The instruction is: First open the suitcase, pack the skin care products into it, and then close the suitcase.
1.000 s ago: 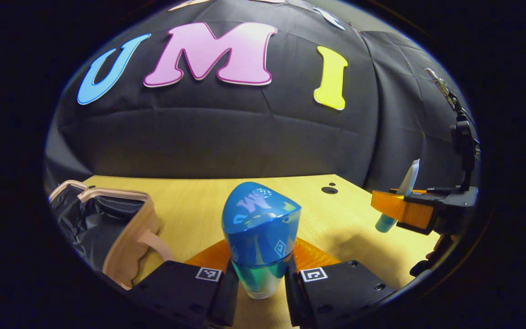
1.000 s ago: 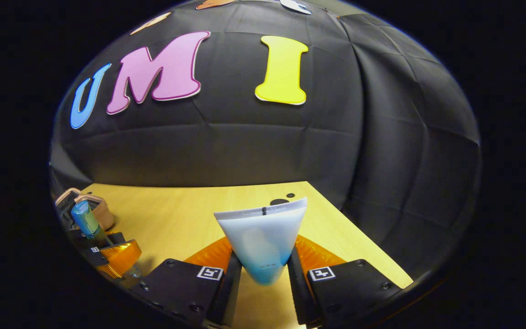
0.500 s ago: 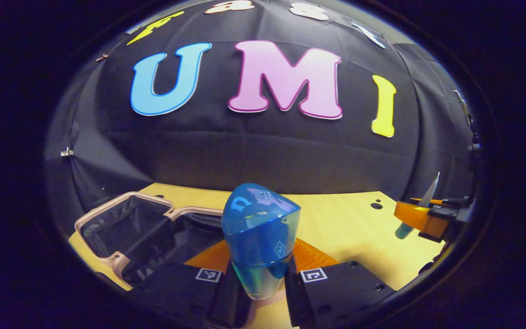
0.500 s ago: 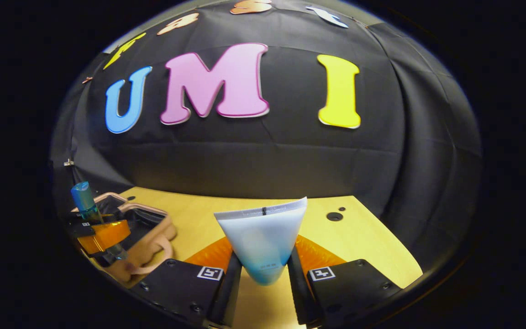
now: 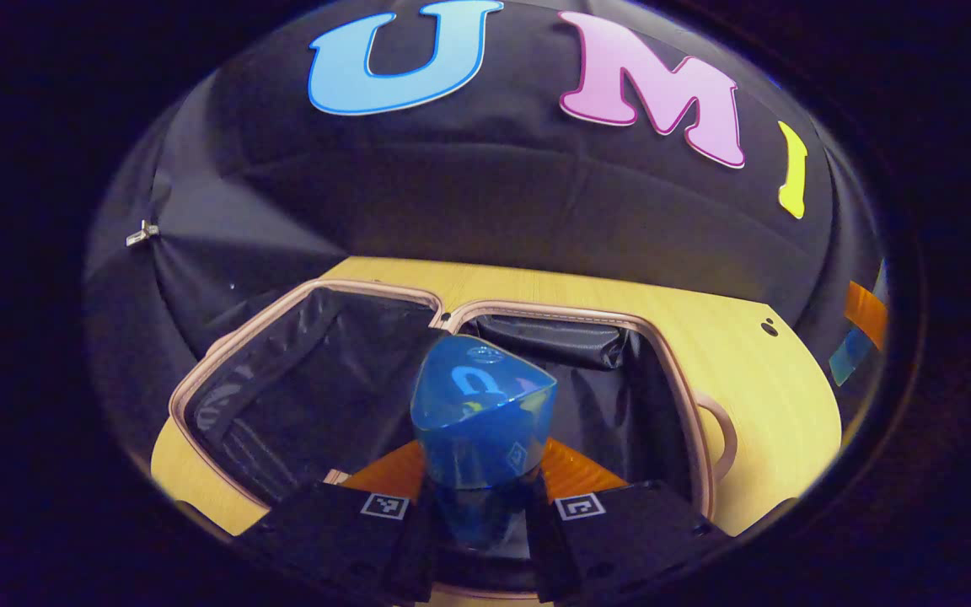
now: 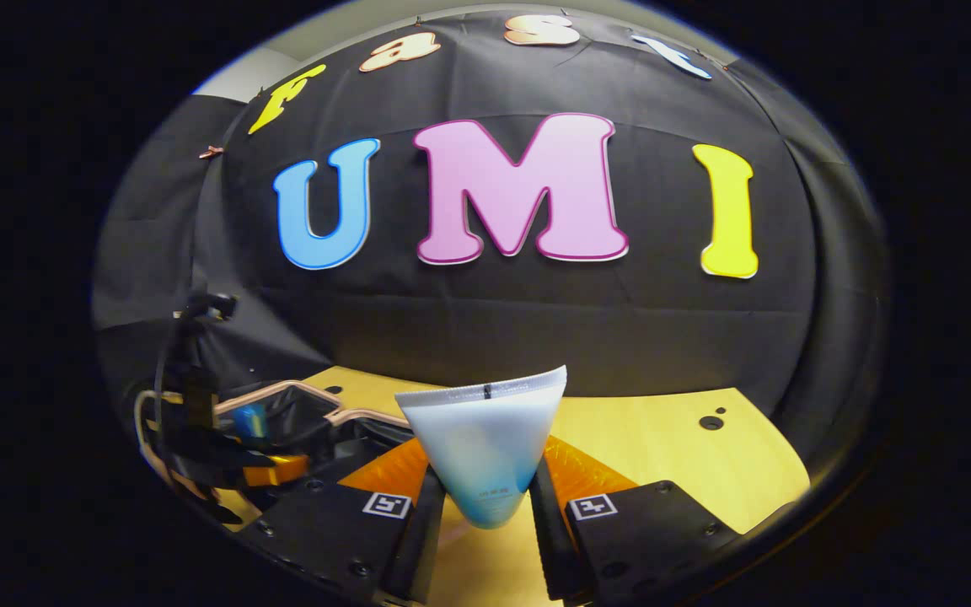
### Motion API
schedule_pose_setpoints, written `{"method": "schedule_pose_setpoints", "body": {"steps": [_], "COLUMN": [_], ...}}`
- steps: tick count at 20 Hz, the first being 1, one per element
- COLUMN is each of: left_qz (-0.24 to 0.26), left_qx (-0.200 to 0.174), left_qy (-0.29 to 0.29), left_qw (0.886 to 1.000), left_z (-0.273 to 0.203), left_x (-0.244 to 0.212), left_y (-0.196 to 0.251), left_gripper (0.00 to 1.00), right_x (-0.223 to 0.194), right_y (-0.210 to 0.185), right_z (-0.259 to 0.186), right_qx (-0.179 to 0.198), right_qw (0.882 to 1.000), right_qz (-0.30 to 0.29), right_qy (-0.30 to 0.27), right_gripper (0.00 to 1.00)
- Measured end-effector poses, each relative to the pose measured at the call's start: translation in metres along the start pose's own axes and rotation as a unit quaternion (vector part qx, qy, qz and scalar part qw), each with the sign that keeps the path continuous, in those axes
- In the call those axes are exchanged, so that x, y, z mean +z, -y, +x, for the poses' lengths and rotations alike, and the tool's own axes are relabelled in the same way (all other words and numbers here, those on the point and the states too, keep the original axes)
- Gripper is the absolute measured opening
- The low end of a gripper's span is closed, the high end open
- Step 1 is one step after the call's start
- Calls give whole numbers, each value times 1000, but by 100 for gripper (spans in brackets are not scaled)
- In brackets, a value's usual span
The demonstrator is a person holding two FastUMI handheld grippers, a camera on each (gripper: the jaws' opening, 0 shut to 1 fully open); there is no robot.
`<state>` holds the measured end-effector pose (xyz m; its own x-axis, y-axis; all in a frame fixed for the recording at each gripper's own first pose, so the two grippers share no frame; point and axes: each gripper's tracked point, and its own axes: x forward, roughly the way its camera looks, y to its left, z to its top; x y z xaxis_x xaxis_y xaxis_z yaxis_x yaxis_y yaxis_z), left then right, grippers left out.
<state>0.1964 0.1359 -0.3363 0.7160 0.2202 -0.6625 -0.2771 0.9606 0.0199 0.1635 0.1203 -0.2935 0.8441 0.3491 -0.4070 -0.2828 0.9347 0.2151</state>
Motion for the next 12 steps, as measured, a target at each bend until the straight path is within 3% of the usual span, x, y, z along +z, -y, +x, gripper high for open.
{"method": "schedule_pose_setpoints", "body": {"steps": [4,5,6,8,12], "left_qz": [30,22,13,24,68], "left_qx": [-25,-34,-35,-33,-21], "left_qy": [-72,-94,-119,-142,-178], "left_qw": [997,995,992,989,981], "left_z": [25,31,38,49,66], "left_x": [-15,-19,-26,-26,-32], "left_y": [3,6,8,9,10], "left_gripper": [51,48,48,52,48], "right_x": [10,10,10,15,25], "right_y": [-32,-37,-42,-46,-39], "right_z": [-15,-18,-20,-23,-20], "right_qx": [23,26,29,27,7], "right_qw": [1000,1000,999,999,999], "right_qz": [9,12,18,29,32], "right_qy": [-6,-9,-14,-16,-7], "right_gripper": [53,48,53,53,53]}}
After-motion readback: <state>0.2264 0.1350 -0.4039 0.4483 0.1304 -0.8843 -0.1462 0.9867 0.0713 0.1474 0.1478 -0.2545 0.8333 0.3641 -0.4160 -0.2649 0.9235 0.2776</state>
